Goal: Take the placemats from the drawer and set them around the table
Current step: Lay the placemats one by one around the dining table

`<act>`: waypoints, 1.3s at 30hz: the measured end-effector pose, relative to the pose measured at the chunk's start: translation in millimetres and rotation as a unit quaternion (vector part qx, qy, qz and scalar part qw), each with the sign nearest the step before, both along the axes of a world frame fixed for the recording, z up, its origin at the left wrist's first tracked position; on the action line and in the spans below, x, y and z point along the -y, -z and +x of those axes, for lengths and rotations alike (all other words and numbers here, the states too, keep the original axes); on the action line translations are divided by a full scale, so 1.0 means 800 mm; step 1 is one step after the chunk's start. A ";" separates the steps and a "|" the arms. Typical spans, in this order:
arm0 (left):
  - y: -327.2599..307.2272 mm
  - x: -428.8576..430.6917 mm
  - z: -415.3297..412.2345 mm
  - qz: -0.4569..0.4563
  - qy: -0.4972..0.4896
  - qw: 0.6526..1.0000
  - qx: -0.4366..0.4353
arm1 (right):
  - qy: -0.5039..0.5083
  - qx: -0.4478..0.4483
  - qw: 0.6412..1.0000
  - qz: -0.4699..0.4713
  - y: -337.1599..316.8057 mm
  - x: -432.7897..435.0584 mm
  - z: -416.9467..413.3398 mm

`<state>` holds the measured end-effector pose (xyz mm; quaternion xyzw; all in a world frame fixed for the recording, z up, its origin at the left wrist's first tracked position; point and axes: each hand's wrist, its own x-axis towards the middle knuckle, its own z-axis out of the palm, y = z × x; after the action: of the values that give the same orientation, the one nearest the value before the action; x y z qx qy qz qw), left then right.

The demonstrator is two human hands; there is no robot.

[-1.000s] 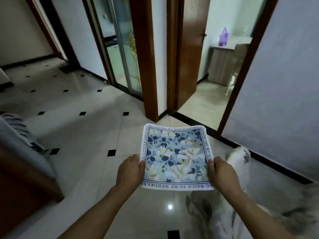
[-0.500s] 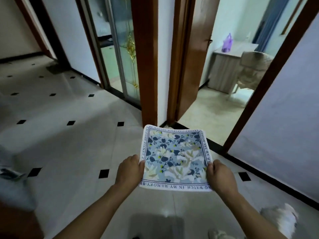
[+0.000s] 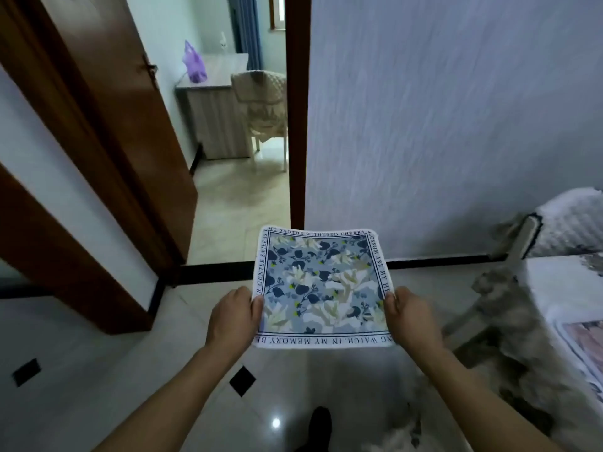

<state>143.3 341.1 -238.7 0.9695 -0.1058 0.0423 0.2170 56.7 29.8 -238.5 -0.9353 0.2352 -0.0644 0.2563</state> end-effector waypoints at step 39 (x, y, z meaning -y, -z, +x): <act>-0.038 1.051 0.371 -0.025 0.645 0.761 -0.056 | 0.654 0.065 0.753 0.022 0.003 0.617 0.084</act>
<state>440.2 -499.5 -208.3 0.6668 -0.6931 -0.1592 0.2228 123.6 -463.5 -241.2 -0.5405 0.7739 -0.2720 0.1871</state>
